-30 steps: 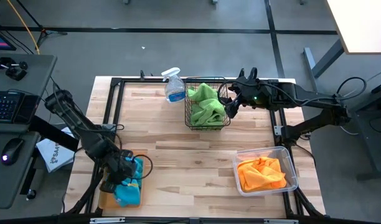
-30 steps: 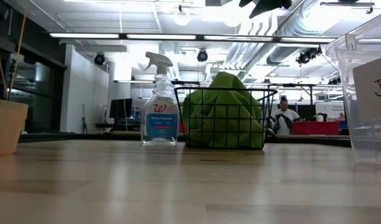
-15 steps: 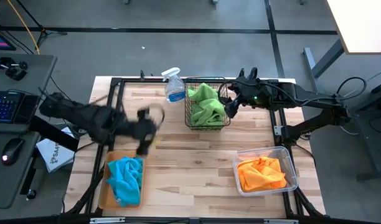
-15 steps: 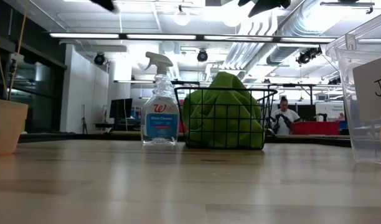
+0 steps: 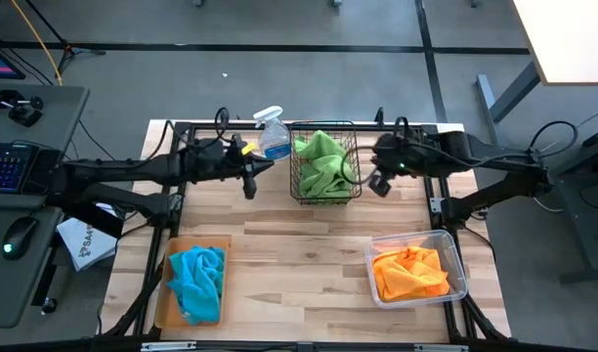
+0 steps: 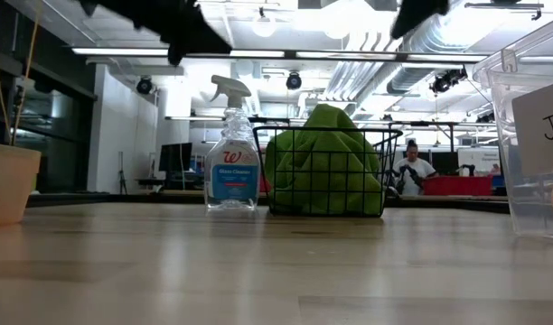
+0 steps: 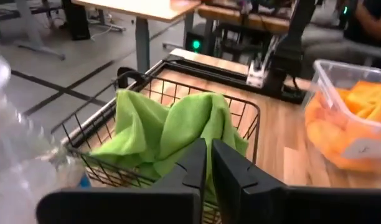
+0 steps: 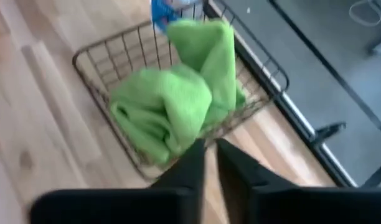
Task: Sort microfiber towel by color & place in baskets
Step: Return to Home Position
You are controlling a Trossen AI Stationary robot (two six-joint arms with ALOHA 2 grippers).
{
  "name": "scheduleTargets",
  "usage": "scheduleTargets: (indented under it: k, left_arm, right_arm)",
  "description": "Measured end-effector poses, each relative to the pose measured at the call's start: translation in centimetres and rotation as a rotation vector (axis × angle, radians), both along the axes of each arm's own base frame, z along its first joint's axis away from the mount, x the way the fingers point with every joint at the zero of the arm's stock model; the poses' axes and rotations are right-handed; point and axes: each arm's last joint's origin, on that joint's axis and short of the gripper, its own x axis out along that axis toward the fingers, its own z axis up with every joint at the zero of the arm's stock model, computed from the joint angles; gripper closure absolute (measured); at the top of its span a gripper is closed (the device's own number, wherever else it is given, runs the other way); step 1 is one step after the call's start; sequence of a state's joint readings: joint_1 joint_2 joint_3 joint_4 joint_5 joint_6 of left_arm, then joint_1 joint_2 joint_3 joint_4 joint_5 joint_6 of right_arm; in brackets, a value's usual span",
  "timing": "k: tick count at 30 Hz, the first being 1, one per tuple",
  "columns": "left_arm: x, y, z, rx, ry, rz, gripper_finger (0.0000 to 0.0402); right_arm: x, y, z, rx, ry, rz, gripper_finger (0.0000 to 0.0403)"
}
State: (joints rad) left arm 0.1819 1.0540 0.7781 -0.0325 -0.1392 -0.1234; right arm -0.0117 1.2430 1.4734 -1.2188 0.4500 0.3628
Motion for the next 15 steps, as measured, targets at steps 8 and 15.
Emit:
scheduleTargets:
  k: [8, 15]
  left_arm:
    - [-2.5, -1.4, -5.6, -0.179, -0.276, 0.041, 0.0401]
    - [-4.8, -3.0, -8.4, -0.227, -0.346, 0.101, 0.0401]
  right_arm:
    - [-4.8, 1.5, 0.9, 0.092, -0.118, -0.033, 0.0398]
    - [-8.2, 2.1, -2.3, 0.235, -0.243, -0.111, 0.0401]
